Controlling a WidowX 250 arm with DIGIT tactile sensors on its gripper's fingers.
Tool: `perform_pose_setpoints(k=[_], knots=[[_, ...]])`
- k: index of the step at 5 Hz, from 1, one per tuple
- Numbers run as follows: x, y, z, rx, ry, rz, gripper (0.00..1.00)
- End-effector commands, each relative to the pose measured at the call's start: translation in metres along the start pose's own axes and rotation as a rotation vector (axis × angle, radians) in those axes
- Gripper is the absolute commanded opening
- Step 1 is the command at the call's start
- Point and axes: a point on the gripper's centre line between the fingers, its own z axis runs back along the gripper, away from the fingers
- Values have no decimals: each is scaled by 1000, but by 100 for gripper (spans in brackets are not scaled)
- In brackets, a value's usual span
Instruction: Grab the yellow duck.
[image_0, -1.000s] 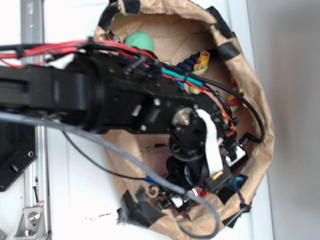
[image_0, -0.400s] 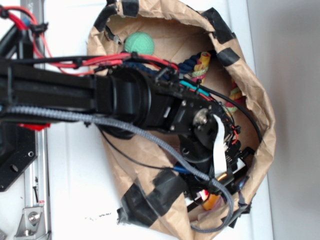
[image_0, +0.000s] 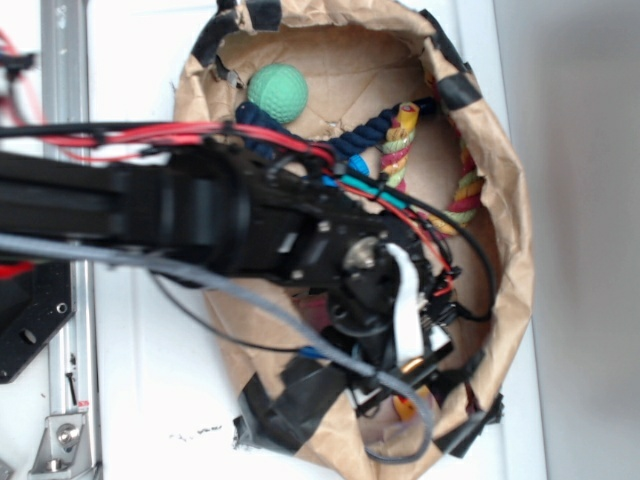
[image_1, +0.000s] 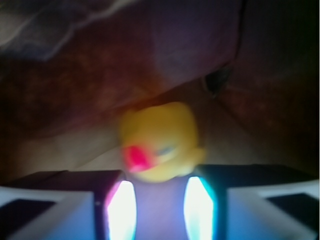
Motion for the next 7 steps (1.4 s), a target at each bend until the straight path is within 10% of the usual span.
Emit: perform_pose_setpoints(k=[1,2,3,7], knots=[[-12,27,94,266,-19,232,0],[-21,34,117,298,-44,300,0],[-14,30,105,239,-63,219,100],[18,-7,20,14,-41,-63,100]])
